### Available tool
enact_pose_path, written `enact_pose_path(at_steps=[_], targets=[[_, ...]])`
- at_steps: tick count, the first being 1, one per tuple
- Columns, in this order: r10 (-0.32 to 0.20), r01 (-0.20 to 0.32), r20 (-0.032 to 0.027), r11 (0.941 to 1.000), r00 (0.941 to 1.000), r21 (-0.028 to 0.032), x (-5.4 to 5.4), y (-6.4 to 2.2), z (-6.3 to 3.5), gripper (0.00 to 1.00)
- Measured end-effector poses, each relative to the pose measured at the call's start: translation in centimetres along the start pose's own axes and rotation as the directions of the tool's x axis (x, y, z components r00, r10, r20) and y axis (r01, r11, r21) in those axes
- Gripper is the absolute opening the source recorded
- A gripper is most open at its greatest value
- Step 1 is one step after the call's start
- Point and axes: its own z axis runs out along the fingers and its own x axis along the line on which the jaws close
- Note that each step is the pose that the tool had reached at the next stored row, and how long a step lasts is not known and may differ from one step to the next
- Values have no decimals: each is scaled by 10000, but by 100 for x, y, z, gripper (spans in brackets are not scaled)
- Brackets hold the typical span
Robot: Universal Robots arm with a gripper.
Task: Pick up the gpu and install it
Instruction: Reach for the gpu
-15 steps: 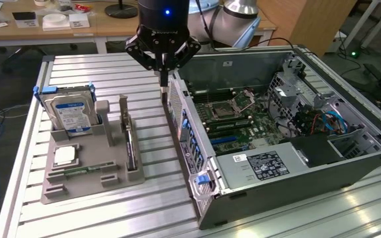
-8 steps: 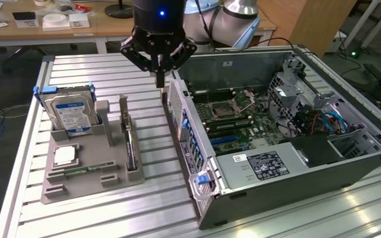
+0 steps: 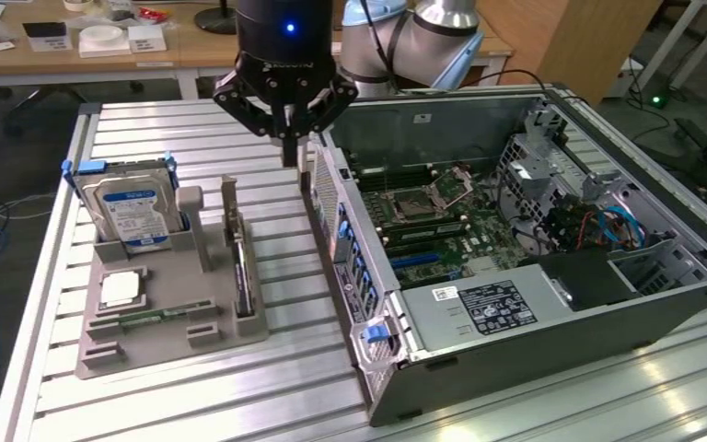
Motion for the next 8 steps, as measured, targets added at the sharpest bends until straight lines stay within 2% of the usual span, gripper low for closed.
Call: enact_pose_path(at_steps=[8], targets=[[1, -1, 1, 10000, 10000, 1, 78, -39, 2, 11]])
